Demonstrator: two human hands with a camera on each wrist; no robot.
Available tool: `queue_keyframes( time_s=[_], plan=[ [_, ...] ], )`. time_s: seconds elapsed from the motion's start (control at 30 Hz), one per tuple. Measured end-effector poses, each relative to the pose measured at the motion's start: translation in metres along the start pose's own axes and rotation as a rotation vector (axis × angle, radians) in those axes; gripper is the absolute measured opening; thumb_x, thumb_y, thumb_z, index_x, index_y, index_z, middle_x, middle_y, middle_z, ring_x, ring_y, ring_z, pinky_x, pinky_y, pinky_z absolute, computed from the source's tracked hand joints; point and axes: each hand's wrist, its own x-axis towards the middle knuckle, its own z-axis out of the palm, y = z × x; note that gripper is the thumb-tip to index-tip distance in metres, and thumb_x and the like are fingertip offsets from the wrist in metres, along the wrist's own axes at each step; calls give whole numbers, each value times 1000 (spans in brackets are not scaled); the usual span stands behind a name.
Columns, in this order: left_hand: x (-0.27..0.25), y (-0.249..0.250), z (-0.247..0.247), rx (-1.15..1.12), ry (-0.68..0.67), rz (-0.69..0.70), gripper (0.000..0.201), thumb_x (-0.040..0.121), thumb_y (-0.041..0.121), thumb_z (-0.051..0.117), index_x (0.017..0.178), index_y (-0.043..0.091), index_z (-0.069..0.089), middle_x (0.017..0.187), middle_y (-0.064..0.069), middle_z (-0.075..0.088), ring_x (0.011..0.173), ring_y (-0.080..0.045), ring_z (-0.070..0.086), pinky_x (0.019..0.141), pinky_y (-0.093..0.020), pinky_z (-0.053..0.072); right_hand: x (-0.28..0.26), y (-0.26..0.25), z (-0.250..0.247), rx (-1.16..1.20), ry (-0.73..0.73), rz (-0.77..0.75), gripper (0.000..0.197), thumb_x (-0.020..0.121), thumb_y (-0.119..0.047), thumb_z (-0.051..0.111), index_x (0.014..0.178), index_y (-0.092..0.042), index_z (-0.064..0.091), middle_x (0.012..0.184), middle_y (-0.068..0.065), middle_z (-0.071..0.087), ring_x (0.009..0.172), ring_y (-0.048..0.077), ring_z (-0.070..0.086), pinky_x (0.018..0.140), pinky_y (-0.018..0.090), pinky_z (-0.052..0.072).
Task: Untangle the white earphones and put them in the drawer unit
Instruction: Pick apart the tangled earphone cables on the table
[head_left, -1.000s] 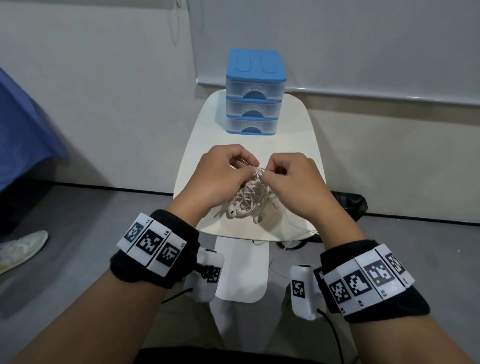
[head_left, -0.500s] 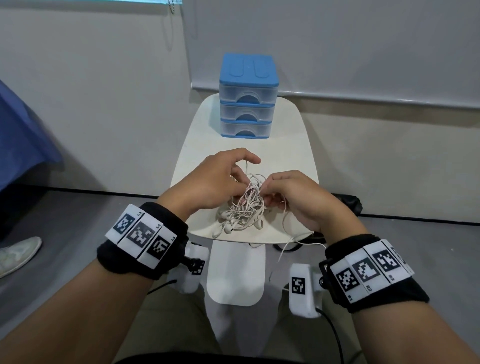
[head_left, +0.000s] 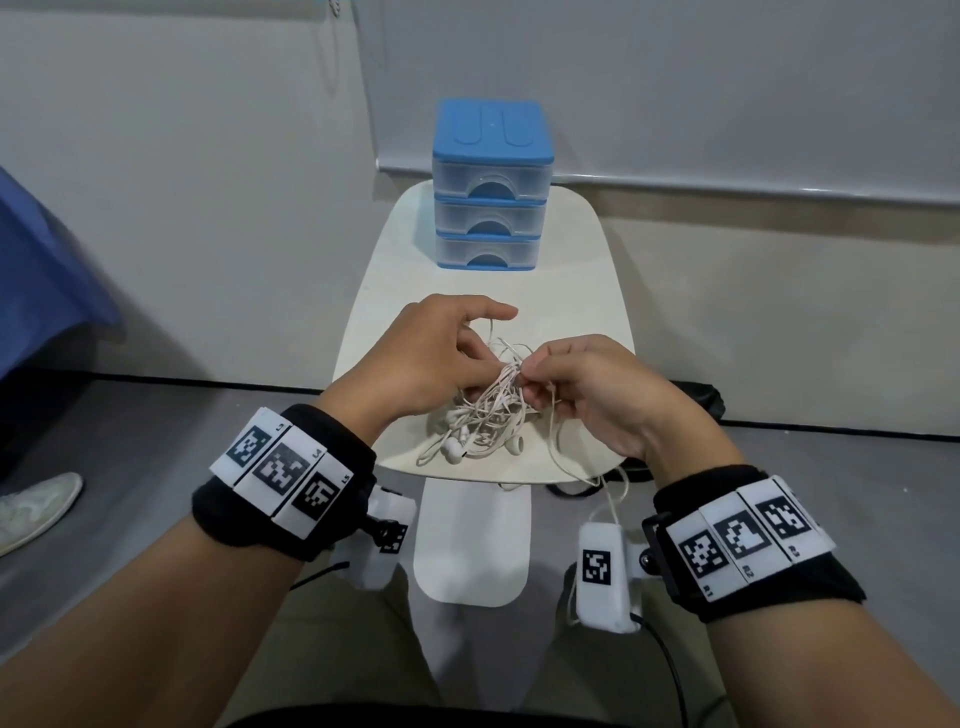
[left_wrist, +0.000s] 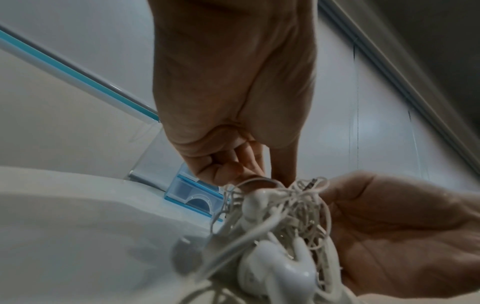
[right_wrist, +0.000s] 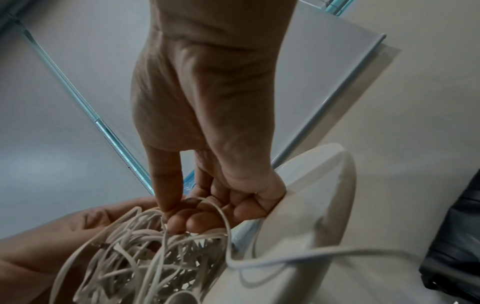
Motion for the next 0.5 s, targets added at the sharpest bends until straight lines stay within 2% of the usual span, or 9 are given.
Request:
queue_keyframes(
  time_s=[0.13, 0.27, 0.4, 0.5],
  plan=[
    [0, 0, -2, -39, 14, -10, 52, 87, -1, 73, 131, 25, 66, 78, -7, 79, 59, -14, 62, 69, -20, 52, 1, 2, -2, -6, -3, -27, 21, 93, -1, 64, 75, -8, 71, 66, 6, 66, 61, 15, 54, 62, 29, 32],
    [-1, 0, -3, -168, 13, -54, 46, 85, -2, 77, 124, 21, 68, 80, -15, 78, 58, -17, 60, 66, -23, 54, 2, 1, -3, -3, 21, -36, 23, 89, -3, 71, 68, -13, 74, 65, 6, 65, 61, 15, 53, 62, 30, 32],
    [0, 3, -3, -265, 54, -82, 31, 84, 4, 83, 111, 17, 73, 81, -20, 76, 55, -17, 59, 56, -19, 48, 3, 0, -4, -10, 35, -42, 24, 87, -6, 76, 65, -14, 72, 66, 6, 64, 62, 14, 53, 62, 30, 31],
    [1, 6, -5, -272, 45, -83, 33, 84, -1, 81, 112, 15, 72, 82, -22, 75, 55, -17, 58, 55, -18, 48, 4, 0, -2, -12, 33, -48, 25, 88, -7, 76, 64, -14, 72, 66, 8, 63, 62, 14, 51, 62, 29, 32]
  ],
)
